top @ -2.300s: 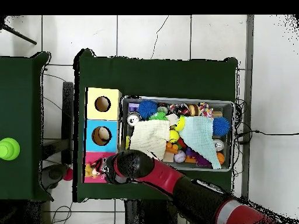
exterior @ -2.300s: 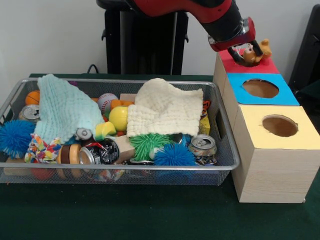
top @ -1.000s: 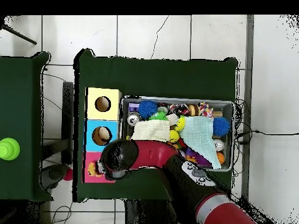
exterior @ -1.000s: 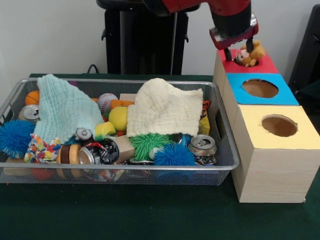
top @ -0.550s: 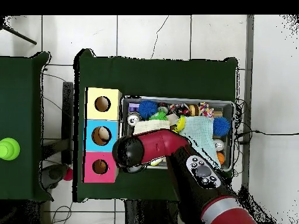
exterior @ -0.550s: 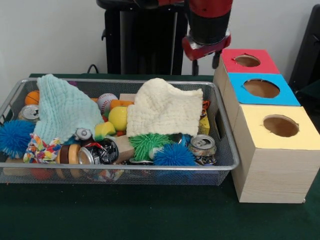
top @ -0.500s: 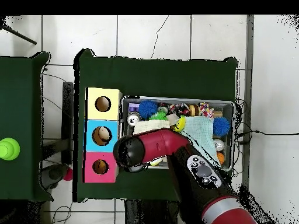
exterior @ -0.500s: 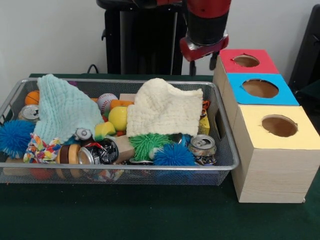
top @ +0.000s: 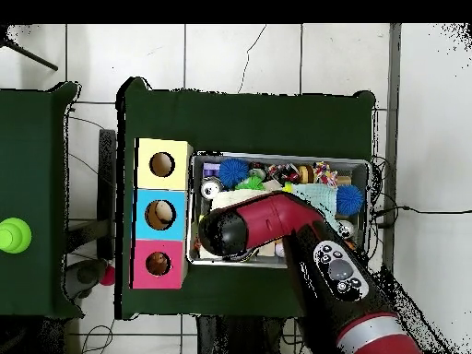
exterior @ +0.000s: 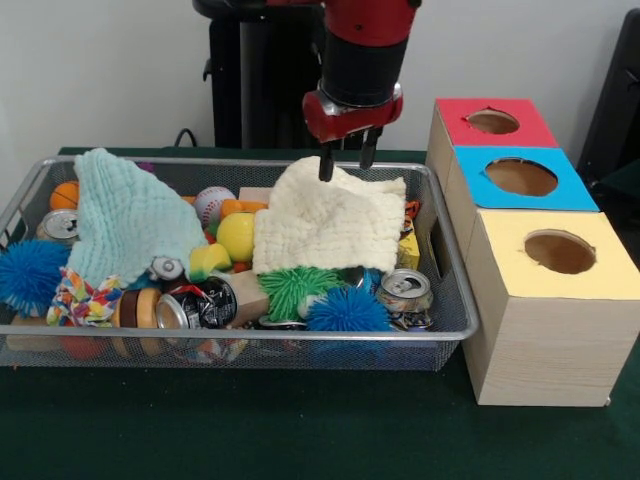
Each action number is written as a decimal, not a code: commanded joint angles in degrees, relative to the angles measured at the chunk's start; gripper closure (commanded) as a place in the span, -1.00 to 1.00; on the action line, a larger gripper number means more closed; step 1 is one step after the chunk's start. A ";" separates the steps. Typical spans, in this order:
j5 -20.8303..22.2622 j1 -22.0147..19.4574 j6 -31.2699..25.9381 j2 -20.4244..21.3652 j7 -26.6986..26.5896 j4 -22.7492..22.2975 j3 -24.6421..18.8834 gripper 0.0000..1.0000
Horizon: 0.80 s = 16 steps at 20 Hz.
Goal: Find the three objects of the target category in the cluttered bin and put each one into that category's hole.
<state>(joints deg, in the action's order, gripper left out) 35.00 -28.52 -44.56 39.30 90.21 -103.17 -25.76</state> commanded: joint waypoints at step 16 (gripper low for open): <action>-2.45 -8.88 15.53 -10.23 10.36 5.67 0.98 -1.00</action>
<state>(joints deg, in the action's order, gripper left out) 34.68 -35.07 -40.74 35.10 90.21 -98.11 -25.66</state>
